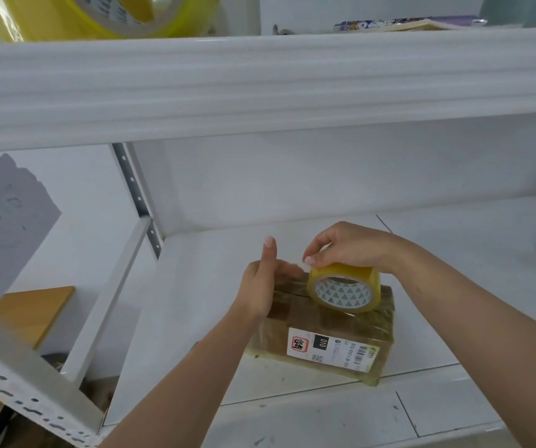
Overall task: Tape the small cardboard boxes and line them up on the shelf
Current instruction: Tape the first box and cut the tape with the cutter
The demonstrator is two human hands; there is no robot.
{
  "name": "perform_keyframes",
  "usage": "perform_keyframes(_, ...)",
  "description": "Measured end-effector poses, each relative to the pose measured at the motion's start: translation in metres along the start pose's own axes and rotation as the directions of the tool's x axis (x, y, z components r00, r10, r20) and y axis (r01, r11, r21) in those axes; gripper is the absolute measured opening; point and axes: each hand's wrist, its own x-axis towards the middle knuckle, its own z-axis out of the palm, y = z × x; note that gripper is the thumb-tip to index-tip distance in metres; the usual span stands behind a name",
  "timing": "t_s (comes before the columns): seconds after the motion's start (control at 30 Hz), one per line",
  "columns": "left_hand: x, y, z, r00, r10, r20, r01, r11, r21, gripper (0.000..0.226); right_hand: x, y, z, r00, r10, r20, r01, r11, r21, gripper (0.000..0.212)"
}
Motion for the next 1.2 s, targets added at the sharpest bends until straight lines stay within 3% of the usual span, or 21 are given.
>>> perform_keyframes(0.13, 0.003, 0.003, 0.003, 0.998, 0.061, -0.028, -0.058, 0.994, 0.091, 0.060, 0.003, -0.003, 0.005, 0.999, 0.033, -0.027, -0.033, 0.999, -0.017, 0.021)
perform_keyframes(0.23, 0.010, 0.000, 0.005, 0.992, 0.099, -0.074, -0.095, 0.994, 0.052, 0.036, -0.002, -0.006, -0.001, 0.998, 0.058, -0.005, -0.058, 0.998, 0.000, 0.027)
perform_keyframes(0.4, 0.014, -0.015, -0.007, 0.974, 0.079, -0.213, -0.073, 0.997, 0.038, 0.032, -0.013, 0.003, -0.011, 0.977, 0.037, 0.211, -0.103, 0.945, 0.312, 0.035)
perform_keyframes(0.5, 0.017, -0.019, -0.016, 0.974, 0.057, -0.219, -0.056, 0.998, 0.012, 0.033, -0.012, 0.002, -0.007, 0.985, 0.012, 0.175, -0.070, 0.942, 0.328, 0.025)
perform_keyframes(0.57, 0.021, -0.020, -0.025, 0.968, -0.007, -0.249, -0.020, 0.994, -0.104, 0.032, -0.011, -0.001, -0.007, 0.997, 0.048, 0.063, -0.061, 0.973, 0.224, 0.023)
perform_keyframes(0.67, 0.022, -0.024, -0.040, 0.956, -0.038, -0.292, -0.015, 0.984, -0.180, 0.030, -0.012, 0.003, -0.004, 0.995, 0.097, -0.039, -0.096, 0.995, 0.040, 0.061)
perform_keyframes(0.73, 0.020, -0.031, -0.048, 0.940, -0.015, -0.340, -0.020, 0.995, -0.100, 0.031, -0.011, 0.004, 0.002, 0.995, 0.084, -0.050, -0.082, 0.996, 0.034, 0.078)
perform_keyframes(0.8, 0.017, -0.038, -0.052, 0.934, -0.019, -0.358, 0.001, 0.999, -0.051, 0.033, -0.010, 0.006, 0.006, 0.995, 0.053, -0.080, -0.048, 0.996, 0.073, 0.083)
perform_keyframes(1.07, 0.018, -0.050, -0.067, 0.935, -0.155, -0.321, 0.058, 0.955, -0.291, 0.027, -0.001, -0.007, 0.030, 0.978, -0.011, -0.209, 0.048, 0.984, 0.173, 0.055)
perform_keyframes(1.2, 0.021, -0.059, -0.074, 0.931, -0.180, -0.317, 0.089, 0.955, -0.282, 0.030, 0.007, -0.012, 0.038, 0.965, -0.016, -0.262, 0.057, 0.987, 0.151, 0.045)
